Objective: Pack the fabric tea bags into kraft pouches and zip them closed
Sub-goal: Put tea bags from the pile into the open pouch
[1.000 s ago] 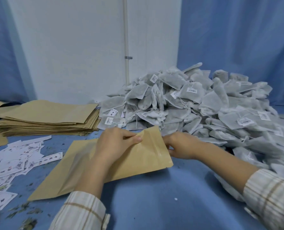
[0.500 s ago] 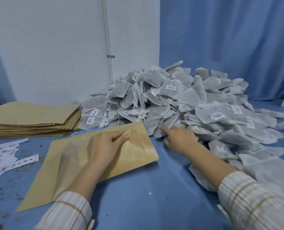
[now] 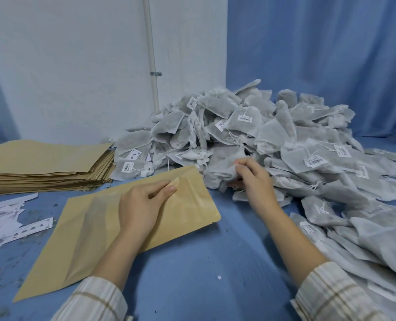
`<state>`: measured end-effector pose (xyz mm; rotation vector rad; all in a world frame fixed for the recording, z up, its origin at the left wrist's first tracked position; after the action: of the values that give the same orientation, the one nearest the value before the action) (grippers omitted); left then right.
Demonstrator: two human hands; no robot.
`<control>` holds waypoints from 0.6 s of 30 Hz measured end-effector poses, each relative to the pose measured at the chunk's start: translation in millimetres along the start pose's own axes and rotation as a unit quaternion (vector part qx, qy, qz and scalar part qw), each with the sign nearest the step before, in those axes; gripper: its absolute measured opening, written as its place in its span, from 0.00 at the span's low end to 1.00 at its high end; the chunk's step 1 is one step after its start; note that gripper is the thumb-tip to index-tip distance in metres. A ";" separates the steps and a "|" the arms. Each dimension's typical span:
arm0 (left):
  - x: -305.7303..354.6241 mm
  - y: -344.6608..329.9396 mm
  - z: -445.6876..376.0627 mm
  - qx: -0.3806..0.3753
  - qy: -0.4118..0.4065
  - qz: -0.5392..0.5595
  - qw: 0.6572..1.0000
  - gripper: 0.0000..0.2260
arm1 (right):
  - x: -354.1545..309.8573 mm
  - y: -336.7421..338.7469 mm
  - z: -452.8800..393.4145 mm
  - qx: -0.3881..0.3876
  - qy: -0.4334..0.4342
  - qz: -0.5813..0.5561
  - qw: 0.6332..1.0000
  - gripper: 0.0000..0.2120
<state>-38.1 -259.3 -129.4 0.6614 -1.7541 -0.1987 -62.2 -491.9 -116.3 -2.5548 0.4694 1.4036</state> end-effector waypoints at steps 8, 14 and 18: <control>11.2 -2.9 12.8 -0.095 -0.024 0.083 0.992 0.06 | -9.9 -34.2 22.3 -0.308 -0.025 -0.013 0.951 0.13; 6.2 -5.9 11.8 -0.069 -0.039 0.073 0.994 0.06 | -1.0 -35.7 19.7 -0.304 0.005 0.181 0.935 0.12; -3.3 -0.9 3.7 -0.009 -0.016 0.070 0.997 0.06 | 8.3 1.1 0.2 -0.089 0.139 0.508 0.845 0.21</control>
<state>-40.7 -259.1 -133.6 0.5217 -1.8201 -0.1291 -58.6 -494.3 -123.5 -2.7419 2.0596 1.2992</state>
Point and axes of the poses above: each hand's wrist, its own z-axis away from the middle knuckle, its own y-axis out of the back of the hand, x = y × z, the point moved 3 cm from there along -z, towards the middle knuckle, and after that the axes turned 12 degrees about y, right-handed, at the moved point
